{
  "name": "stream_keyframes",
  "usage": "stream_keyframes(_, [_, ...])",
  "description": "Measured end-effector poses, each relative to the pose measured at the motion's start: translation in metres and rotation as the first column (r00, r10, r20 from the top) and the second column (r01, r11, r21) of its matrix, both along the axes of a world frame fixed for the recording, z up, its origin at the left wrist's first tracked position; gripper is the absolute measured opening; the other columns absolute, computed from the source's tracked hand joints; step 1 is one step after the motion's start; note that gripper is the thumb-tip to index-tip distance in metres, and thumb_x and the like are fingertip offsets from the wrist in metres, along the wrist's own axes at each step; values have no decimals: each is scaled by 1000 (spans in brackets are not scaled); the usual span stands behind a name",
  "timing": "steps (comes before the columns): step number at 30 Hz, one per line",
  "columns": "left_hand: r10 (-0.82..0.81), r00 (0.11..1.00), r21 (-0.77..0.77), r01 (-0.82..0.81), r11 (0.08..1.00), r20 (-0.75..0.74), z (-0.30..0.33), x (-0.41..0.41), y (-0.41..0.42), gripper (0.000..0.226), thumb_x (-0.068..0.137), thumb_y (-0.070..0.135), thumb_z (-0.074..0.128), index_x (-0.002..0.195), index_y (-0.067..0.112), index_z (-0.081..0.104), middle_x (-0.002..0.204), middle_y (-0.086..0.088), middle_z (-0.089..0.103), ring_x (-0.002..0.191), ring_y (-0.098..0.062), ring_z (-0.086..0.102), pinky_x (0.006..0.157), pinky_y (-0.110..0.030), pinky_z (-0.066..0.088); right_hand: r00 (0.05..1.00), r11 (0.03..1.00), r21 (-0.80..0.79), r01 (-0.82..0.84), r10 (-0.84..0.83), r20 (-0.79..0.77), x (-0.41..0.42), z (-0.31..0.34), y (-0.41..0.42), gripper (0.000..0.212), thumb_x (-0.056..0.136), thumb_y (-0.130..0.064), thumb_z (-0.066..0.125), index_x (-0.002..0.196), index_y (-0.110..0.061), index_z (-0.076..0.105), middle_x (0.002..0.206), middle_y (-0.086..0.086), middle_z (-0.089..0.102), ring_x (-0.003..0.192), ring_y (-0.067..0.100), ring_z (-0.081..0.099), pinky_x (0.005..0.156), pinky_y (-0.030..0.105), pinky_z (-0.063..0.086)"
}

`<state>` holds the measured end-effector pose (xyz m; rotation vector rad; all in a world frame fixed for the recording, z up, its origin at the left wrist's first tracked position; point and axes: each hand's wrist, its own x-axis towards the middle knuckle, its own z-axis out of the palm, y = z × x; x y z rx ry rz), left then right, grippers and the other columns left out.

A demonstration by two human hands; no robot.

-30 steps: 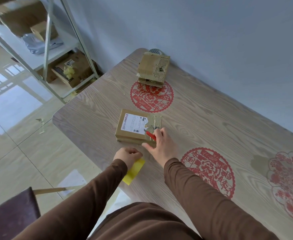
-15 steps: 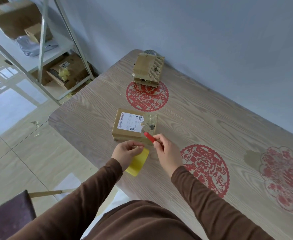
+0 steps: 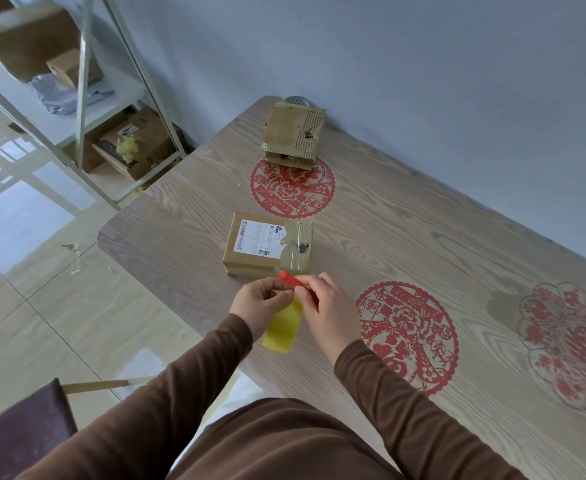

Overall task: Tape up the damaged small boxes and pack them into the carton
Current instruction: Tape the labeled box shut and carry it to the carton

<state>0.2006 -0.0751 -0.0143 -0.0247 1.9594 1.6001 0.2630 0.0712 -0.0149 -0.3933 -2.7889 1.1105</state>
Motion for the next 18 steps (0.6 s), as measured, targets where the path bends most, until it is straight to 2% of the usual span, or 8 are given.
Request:
stream_keyframes(3, [17, 1000, 46, -18, 999, 20, -1, 2, -7, 8, 93, 17, 71, 91, 23, 76, 79, -7, 63, 71, -19, 56, 68, -31, 48, 990, 908, -405, 111, -66, 123, -3, 5, -5, 12, 97, -29, 63, 90, -20, 60, 72, -13, 55, 61, 3, 51, 56, 24, 42])
stream_keyframes(6, [53, 998, 14, -53, 999, -17, -6, 1, -16, 13, 93, 13, 70, 94, 26, 75, 76, -2, 59, 69, -11, 53, 65, -22, 45, 939, 545, -776, 318, -71, 335, -8, 8, -10, 16, 98, -18, 62, 84, -15, 56, 64, -5, 46, 46, 7, 37, 40, 19, 29])
stream_keyframes(9, [117, 992, 86, -121, 989, 42, -12, -2, -24, 16, 90, 17, 73, 101, 29, 75, 85, -4, 68, 79, -17, 62, 80, -38, 52, 880, 245, -855, 456, 17, 474, -13, -1, -19, 17, 100, -15, 59, 85, -21, 52, 63, -4, 44, 38, 5, 33, 30, 16, 17])
stream_keyframes(11, [152, 986, 63, -157, 986, 71, -18, -6, -31, 34, 90, 19, 72, 121, 32, 66, 91, -10, 67, 84, -26, 64, 82, -46, 53, 860, 28, -863, 505, 67, 505, -16, -11, -28, 18, 100, -11, 57, 87, -21, 50, 65, -2, 46, 36, 4, 33, 29, 14, 17])
stream_keyframes(12, [157, 985, 49, -161, 986, 76, -20, -7, -34, 42, 91, 22, 72, 129, 34, 59, 96, -13, 68, 86, -29, 66, 81, -46, 56, 856, -24, -858, 513, 88, 510, -16, -14, -33, 16, 100, -11, 57, 89, -20, 50, 65, -2, 47, 36, 4, 33, 29, 15, 19])
stream_keyframes(15, [90, 996, -134, -93, 987, -29, -30, -7, -50, 75, 71, 63, 77, 136, 49, 43, 110, -14, 70, 97, -29, 70, 86, -48, 59, 848, 50, -857, 513, 122, 515, -18, -21, -50, 8, 99, -13, 59, 102, -18, 54, 63, -2, 52, 42, 8, 40, 35, 19, 26])
stream_keyframes(16, [29, 996, -242, -48, 969, -81, -35, -7, -56, 83, 69, 68, 76, 140, 53, 35, 112, -12, 70, 101, -27, 70, 91, -48, 57, 840, 94, -848, 521, 118, 530, -18, -24, -54, 10, 99, -13, 61, 105, -18, 55, 63, -1, 55, 46, 10, 45, 38, 21, 30])
stream_keyframes(18, [-83, 986, -417, 15, 909, -145, -41, -6, -59, 91, 79, 56, 75, 151, 51, 18, 122, -9, 68, 110, -26, 66, 99, -44, 52, 816, 167, -817, 552, 95, 570, -19, -30, -60, 11, 97, -12, 61, 106, -17, 56, 67, 0, 61, 56, 14, 55, 47, 25, 40])
